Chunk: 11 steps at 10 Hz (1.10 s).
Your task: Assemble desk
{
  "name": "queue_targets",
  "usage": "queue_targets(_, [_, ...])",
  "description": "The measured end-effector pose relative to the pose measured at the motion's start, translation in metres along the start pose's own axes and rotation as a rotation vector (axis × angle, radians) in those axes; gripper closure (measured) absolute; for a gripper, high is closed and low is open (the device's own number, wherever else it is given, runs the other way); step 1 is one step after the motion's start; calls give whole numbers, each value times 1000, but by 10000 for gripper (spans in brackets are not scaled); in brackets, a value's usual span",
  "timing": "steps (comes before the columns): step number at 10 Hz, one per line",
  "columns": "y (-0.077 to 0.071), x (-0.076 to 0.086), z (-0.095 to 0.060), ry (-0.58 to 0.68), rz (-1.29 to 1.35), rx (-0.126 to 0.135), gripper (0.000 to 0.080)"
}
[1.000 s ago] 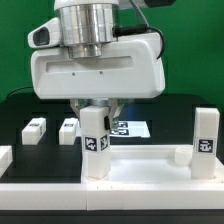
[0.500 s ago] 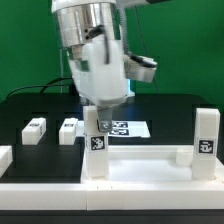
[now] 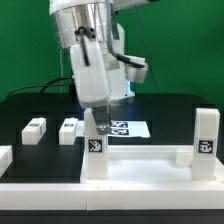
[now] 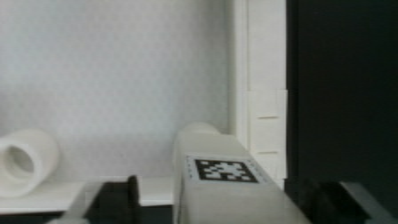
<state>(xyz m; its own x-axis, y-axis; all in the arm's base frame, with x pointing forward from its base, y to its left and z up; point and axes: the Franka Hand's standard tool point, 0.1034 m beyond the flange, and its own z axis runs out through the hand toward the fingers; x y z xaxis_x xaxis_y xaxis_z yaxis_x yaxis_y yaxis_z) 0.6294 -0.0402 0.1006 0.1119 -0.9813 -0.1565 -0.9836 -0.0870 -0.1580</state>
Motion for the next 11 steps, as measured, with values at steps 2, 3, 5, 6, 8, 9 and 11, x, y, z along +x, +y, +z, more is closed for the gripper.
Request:
queue_targets(2, [-2, 2, -4, 5, -348, 1, 185])
queue_targets(3, [-1, 1, -3, 4, -502, -1, 156])
queue_targets(5, [-1, -3, -2, 5, -644, -3, 151])
queue_targets(6, [-1, -2, -2, 5, -713, -3, 150])
queue_targets(8, [-1, 3, -4, 19, -960, -24, 150])
queue_targets(9, [0, 8, -5, 35, -1135, -51, 150])
queue_targets(11, [3, 19, -2, 33, -1368, -79, 150])
